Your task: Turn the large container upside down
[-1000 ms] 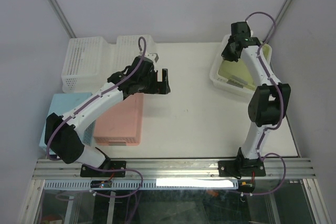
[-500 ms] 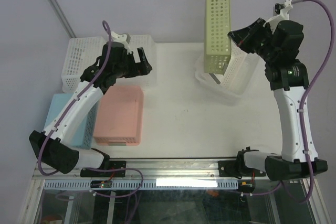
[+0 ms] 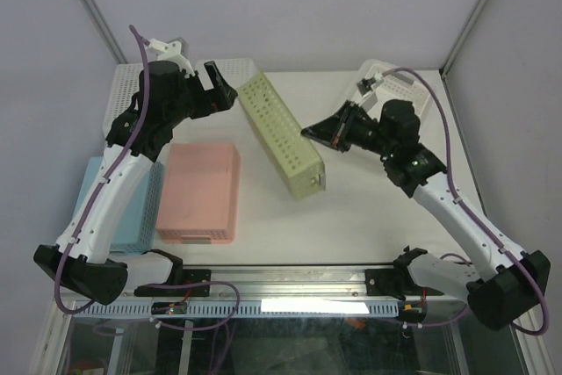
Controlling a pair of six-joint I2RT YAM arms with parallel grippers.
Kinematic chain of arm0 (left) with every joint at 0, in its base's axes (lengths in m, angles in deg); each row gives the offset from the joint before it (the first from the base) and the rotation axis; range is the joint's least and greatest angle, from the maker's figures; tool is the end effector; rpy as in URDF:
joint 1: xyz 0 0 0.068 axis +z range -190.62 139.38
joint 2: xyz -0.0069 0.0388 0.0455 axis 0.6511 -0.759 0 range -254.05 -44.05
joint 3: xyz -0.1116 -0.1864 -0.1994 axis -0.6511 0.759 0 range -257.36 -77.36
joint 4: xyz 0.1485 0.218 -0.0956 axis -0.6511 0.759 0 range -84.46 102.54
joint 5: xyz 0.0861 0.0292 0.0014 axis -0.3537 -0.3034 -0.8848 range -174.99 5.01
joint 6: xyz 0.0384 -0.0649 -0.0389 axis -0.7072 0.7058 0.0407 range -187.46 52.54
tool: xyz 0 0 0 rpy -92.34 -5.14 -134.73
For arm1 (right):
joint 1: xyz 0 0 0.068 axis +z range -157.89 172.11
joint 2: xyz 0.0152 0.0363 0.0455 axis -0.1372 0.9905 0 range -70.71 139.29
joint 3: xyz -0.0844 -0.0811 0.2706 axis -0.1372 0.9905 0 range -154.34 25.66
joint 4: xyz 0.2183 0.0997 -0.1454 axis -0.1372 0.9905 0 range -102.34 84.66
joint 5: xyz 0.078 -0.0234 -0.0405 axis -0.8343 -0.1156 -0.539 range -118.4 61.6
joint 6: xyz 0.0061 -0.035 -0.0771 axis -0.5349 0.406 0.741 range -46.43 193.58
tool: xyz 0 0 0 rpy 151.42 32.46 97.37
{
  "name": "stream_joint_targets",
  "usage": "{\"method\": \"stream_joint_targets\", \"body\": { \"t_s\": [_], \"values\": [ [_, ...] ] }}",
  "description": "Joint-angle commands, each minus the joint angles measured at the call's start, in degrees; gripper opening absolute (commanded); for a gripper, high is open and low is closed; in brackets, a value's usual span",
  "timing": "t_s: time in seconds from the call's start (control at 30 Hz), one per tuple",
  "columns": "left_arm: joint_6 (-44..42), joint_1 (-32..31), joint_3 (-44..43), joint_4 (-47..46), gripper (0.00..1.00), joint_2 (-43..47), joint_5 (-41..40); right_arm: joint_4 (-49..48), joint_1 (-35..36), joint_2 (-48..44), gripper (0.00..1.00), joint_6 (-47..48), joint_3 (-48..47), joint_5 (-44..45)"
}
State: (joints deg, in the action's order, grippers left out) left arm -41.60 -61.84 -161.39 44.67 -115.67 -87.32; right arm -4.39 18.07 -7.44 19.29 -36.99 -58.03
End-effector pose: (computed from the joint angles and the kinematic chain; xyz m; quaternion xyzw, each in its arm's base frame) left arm 0.2886 -0.1088 0.4344 -0.0451 0.8501 -0.1936 0.4877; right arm 0.2485 0.1620 0.4060 0.0175 0.7513 0.5546 0.3574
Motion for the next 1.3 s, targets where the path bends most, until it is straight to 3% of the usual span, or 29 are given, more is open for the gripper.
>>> {"method": "stream_joint_targets", "body": {
  "t_s": [0.0, 0.13, 0.2, 0.5, 0.83, 1.1, 1.2, 1.27],
  "values": [
    [0.15, 0.95, -3.42, 0.33, 0.99, 2.78, -4.43, -21.97, 4.22, -5.83, 0.0, -13.38, 13.54, 0.52],
    [0.59, 0.97, -3.78, 0.6, 0.99, 2.87, -3.91, -42.13, 5.45, -10.1, 0.0, -26.86, 30.01, 4.89],
    [0.91, 0.98, -3.77, 0.59, 0.99, 2.52, -3.23, -43.02, 5.64, -13.11, 0.0, -29.0, 34.35, 7.66],
    [2.29, 0.95, -3.05, -0.79, 0.99, 0.48, -0.04, -23.86, 6.1, -28.25, 0.0, -32.49, 43.18, 16.53],
    [3.31, 0.93, -1.84, -2.17, 0.99, -0.65, 1.87, -9.81, 6.51, -40.3, 0.0, -42.83, 54.95, 22.76],
    [3.82, 0.97, -0.6, -2.87, 0.99, -1.26, 2.81, 4.04, 6.67, -36.03, 0.0, -37.16, 49.74, 23.14],
    [4.01, 0.95, -0.11, -3.22, 0.99, -1.54, 3.64, 9.87, 6.83, -30.51, 0.11, -31.07, 44.87, 22.82],
    [4.06, 0.95, 0.2, -3.4, 0.99, -1.69, 4.38, 13.3, 7.03, -27.01, 0.23, -27.1, 41.71, 23.44]
  ]
}}
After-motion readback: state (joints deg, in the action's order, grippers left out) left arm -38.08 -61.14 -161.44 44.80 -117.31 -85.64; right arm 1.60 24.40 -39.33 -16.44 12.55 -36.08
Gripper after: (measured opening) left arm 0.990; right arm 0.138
